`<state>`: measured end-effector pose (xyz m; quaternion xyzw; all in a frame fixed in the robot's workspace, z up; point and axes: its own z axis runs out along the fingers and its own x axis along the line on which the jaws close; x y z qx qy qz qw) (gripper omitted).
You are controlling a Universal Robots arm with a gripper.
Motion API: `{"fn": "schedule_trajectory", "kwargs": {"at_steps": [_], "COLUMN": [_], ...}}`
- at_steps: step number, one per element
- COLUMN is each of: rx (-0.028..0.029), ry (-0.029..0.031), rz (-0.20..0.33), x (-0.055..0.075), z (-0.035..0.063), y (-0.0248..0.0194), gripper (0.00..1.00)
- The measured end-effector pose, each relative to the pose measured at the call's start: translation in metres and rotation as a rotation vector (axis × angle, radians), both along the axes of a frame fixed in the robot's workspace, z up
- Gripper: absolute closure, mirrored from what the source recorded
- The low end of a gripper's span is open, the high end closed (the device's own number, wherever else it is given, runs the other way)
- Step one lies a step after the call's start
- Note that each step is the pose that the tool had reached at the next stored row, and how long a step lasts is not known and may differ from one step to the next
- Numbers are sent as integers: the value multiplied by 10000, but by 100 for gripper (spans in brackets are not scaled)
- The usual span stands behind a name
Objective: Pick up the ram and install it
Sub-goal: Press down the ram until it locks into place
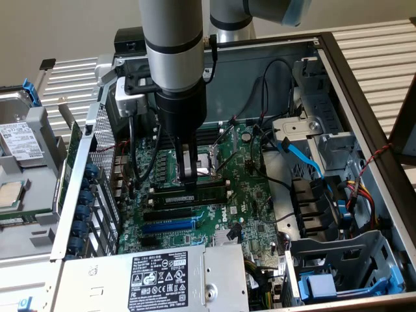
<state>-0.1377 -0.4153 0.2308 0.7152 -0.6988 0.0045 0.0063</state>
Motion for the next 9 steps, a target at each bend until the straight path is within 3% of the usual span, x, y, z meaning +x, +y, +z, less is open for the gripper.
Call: {"fn": "schedule_trajectory", "kwargs": {"at_steps": [9], "rx": [13], "ry": [1], "rz": [1], "x": [0], "z": [-6], "y": [-3], "gripper": [89]}}
